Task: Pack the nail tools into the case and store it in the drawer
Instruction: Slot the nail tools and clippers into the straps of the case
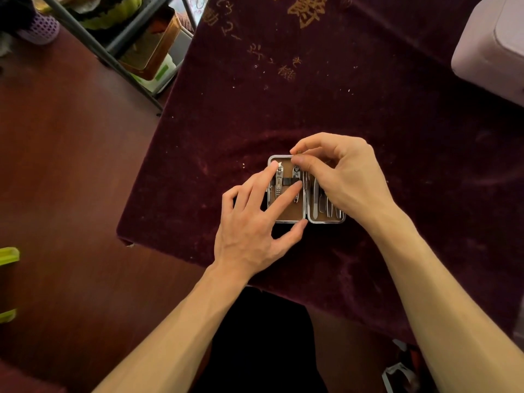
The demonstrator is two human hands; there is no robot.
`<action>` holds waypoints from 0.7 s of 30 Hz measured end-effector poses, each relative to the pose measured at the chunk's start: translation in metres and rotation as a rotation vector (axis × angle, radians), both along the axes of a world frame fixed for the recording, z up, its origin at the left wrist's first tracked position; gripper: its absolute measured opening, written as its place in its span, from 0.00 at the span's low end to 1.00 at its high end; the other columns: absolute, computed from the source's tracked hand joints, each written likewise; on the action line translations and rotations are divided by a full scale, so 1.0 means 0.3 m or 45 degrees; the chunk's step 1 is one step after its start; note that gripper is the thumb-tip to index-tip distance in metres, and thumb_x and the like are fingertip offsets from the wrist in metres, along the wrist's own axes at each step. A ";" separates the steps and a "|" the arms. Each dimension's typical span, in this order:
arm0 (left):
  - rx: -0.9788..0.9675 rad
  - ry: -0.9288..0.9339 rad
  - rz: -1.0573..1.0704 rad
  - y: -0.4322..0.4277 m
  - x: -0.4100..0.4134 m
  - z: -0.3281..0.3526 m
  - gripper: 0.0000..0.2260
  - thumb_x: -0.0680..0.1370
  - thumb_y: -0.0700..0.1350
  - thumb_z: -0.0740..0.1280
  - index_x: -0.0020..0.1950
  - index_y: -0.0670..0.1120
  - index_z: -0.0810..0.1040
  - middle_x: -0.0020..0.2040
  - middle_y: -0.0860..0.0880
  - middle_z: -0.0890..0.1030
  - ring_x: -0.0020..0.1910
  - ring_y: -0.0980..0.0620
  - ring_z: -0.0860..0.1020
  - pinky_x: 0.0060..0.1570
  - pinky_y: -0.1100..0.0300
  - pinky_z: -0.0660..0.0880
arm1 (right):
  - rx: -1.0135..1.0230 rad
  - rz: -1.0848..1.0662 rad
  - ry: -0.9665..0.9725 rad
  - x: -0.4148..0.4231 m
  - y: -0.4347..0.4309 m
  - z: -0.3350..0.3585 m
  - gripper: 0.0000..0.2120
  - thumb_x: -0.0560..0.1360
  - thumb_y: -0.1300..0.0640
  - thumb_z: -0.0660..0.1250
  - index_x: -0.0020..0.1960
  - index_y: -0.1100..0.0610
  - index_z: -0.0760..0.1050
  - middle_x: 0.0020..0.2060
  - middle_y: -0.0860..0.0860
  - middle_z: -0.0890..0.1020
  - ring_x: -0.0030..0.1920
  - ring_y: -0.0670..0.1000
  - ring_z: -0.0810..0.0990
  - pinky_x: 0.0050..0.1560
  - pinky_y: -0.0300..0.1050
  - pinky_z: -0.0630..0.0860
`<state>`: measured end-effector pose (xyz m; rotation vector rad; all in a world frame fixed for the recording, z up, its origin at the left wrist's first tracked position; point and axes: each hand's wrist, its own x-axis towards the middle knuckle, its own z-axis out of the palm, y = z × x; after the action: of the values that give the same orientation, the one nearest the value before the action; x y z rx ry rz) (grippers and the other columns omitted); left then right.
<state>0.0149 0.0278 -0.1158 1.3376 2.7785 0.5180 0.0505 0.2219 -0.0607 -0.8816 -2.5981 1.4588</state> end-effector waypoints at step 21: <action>0.004 0.024 -0.007 0.001 0.000 0.009 0.22 0.81 0.65 0.59 0.68 0.57 0.81 0.78 0.46 0.71 0.73 0.47 0.73 0.64 0.49 0.70 | 0.403 0.051 0.207 0.189 -0.156 -0.045 0.10 0.79 0.60 0.77 0.59 0.58 0.88 0.60 0.50 0.89 0.44 0.43 0.88 0.42 0.50 0.87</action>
<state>0.0150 0.0281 -0.1132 1.3582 2.7891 0.5129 0.1071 0.1751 -0.0744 -0.6489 -2.6326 1.0338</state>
